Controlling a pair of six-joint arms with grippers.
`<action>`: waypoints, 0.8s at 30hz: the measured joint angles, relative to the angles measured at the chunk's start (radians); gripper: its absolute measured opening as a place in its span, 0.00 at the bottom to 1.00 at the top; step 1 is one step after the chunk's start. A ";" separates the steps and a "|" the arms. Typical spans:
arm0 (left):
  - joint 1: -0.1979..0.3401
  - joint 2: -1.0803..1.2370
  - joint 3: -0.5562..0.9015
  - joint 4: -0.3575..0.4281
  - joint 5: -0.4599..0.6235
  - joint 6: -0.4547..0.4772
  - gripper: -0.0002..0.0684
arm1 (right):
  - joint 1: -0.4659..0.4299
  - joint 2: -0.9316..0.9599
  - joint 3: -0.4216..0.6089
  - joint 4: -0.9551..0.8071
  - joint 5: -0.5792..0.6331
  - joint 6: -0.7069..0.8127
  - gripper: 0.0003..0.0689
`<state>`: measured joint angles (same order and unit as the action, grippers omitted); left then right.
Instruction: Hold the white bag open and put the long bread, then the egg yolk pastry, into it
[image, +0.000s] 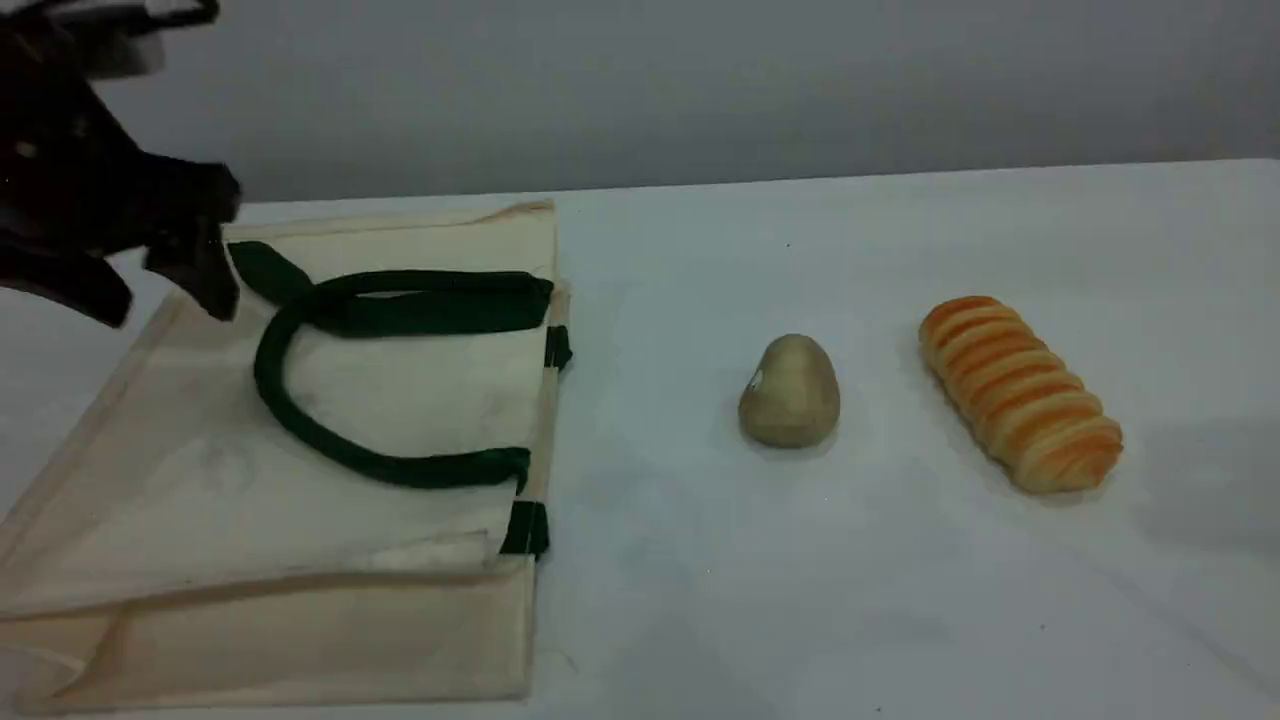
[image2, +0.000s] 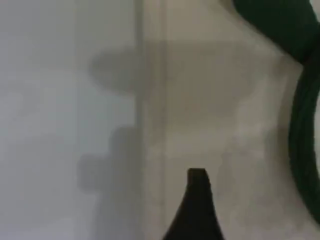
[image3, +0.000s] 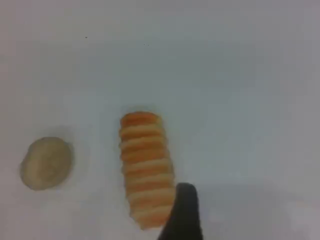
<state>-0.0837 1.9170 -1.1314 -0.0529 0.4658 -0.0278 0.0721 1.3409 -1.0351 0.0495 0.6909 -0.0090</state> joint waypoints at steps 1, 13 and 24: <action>-0.009 0.018 -0.011 -0.007 -0.003 0.009 0.78 | 0.000 0.000 0.000 0.000 0.000 0.000 0.85; -0.053 0.161 -0.110 -0.005 -0.026 0.008 0.78 | 0.000 0.000 0.000 0.000 -0.001 0.000 0.85; -0.053 0.184 -0.110 -0.010 -0.055 0.007 0.74 | 0.000 0.000 0.000 0.000 -0.002 0.000 0.85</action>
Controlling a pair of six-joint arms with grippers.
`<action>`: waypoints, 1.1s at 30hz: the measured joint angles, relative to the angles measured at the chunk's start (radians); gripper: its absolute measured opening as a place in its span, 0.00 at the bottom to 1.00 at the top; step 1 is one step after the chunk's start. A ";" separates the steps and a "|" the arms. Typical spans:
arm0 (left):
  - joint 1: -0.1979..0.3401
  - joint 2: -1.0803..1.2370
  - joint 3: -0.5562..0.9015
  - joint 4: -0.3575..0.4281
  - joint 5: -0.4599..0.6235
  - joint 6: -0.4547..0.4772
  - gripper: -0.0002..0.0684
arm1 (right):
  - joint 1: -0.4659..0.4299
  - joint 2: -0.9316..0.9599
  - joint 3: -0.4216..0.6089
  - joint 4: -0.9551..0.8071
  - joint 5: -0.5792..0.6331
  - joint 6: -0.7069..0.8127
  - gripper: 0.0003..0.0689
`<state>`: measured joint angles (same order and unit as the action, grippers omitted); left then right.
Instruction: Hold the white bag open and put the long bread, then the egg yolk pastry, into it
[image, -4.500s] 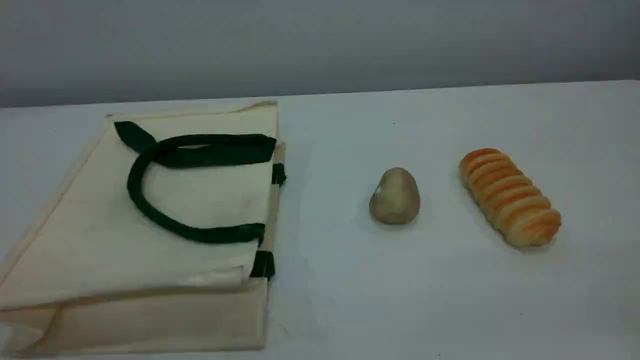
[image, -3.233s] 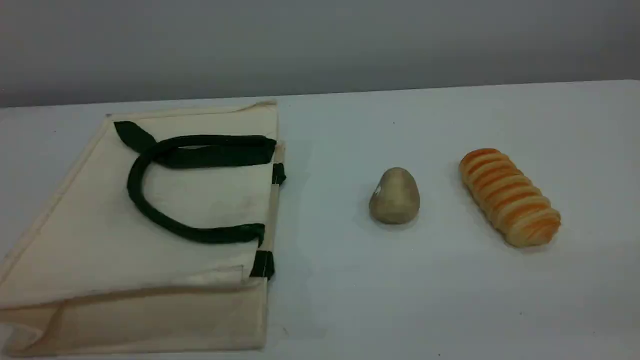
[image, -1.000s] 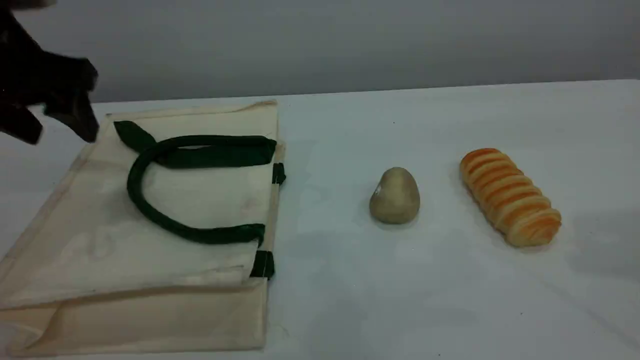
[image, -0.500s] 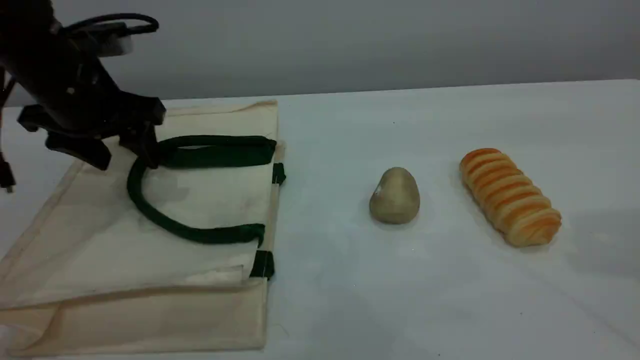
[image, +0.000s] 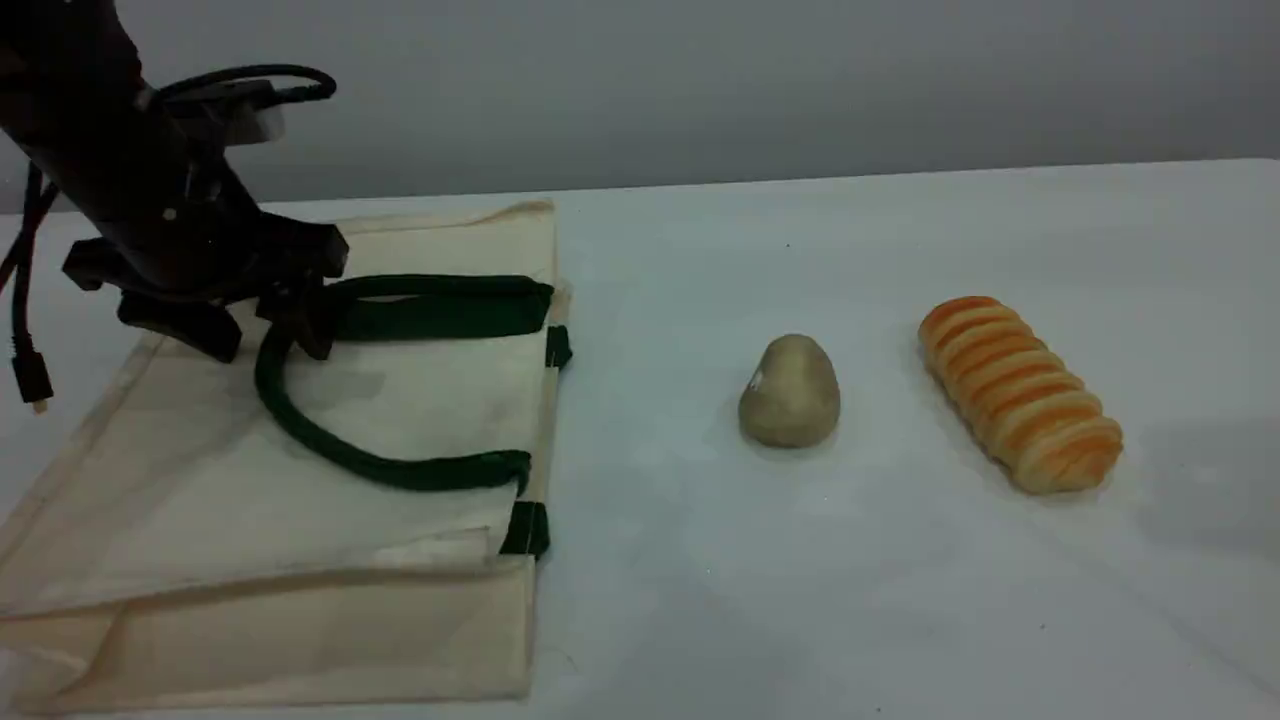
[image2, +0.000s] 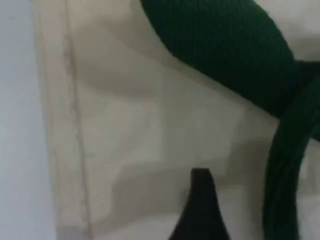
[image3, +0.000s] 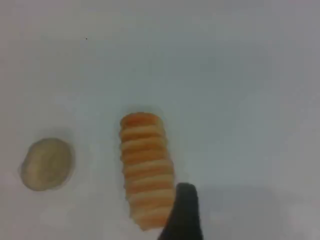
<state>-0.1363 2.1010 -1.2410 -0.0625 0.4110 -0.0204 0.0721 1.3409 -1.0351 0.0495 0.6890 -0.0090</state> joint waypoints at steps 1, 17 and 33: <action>0.000 0.002 0.000 0.000 -0.001 0.000 0.73 | 0.000 0.000 0.000 0.000 0.000 0.000 0.85; 0.000 0.040 0.000 0.001 0.014 0.011 0.17 | 0.000 0.000 0.000 0.000 0.000 0.000 0.85; 0.000 -0.100 -0.214 0.006 0.355 0.309 0.12 | 0.000 0.007 0.001 0.007 0.001 0.000 0.85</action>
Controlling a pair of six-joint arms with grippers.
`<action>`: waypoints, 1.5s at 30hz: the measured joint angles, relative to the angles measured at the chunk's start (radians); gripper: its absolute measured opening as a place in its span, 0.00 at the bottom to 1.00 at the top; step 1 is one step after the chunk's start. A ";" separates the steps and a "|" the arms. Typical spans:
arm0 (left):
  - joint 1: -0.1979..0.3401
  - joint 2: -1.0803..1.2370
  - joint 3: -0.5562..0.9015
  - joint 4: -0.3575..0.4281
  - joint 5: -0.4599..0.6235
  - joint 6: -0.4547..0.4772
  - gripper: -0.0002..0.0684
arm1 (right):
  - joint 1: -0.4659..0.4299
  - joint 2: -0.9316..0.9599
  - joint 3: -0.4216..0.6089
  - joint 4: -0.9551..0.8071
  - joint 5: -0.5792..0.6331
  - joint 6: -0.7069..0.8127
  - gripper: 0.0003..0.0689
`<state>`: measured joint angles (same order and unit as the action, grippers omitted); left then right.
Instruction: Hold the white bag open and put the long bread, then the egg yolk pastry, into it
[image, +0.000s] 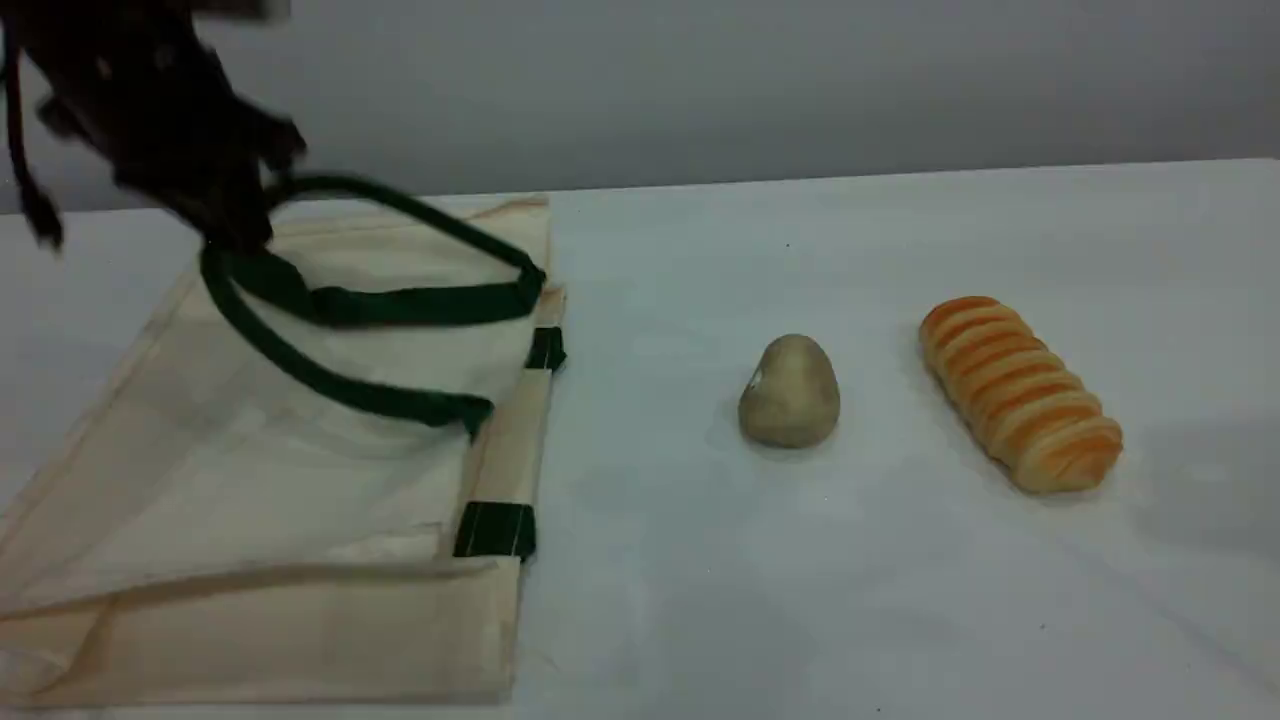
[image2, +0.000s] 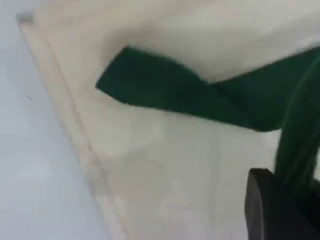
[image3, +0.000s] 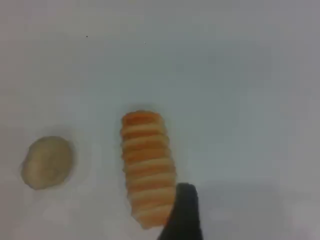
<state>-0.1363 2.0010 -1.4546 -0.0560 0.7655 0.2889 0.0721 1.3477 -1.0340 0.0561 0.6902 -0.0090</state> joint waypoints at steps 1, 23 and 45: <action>0.000 -0.006 -0.027 0.000 0.038 0.013 0.12 | 0.000 0.001 0.000 -0.001 -0.001 0.000 0.85; 0.000 -0.109 -0.474 -0.257 0.461 0.308 0.12 | 0.000 0.002 0.000 -0.004 0.002 -0.001 0.85; -0.006 -0.261 -0.472 -0.423 0.457 0.563 0.12 | 0.000 0.175 0.000 -0.002 0.033 -0.065 0.85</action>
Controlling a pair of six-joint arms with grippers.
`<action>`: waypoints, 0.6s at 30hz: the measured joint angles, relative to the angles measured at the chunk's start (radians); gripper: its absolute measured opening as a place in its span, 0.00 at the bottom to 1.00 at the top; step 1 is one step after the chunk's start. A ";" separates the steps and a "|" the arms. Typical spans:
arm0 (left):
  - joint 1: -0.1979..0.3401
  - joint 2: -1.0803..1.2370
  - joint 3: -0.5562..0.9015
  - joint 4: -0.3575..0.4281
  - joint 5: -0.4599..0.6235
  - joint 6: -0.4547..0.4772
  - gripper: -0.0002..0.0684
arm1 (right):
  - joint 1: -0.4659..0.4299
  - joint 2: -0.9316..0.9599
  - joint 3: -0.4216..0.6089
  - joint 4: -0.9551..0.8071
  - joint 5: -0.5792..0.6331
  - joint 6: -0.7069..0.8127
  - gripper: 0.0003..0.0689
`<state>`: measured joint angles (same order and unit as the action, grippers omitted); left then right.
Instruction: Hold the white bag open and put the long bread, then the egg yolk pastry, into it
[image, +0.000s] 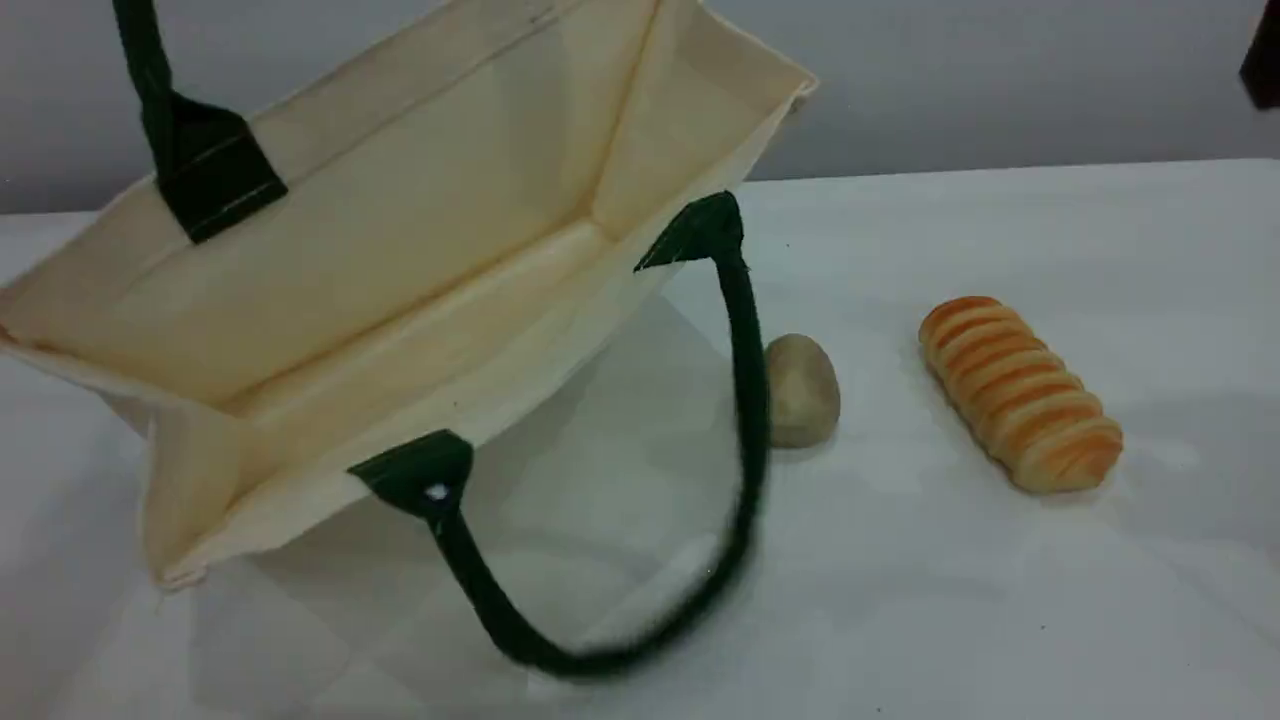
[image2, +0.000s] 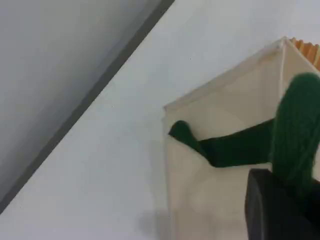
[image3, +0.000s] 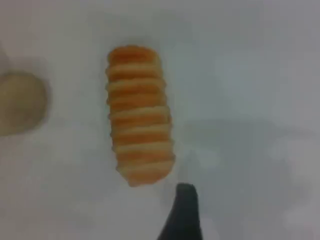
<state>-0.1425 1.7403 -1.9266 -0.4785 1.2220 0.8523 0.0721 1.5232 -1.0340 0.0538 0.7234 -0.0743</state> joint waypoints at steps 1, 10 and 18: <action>0.000 0.000 0.000 0.000 0.000 0.000 0.12 | 0.000 0.015 0.000 0.001 0.000 -0.006 0.85; 0.000 0.001 0.000 0.000 -0.003 0.003 0.12 | 0.000 0.154 -0.001 0.002 -0.071 -0.021 0.85; 0.000 0.001 0.000 0.000 -0.001 0.010 0.12 | 0.010 0.288 -0.001 0.002 -0.136 -0.048 0.85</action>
<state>-0.1425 1.7411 -1.9266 -0.4785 1.2210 0.8623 0.0817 1.8108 -1.0349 0.0562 0.5877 -0.1227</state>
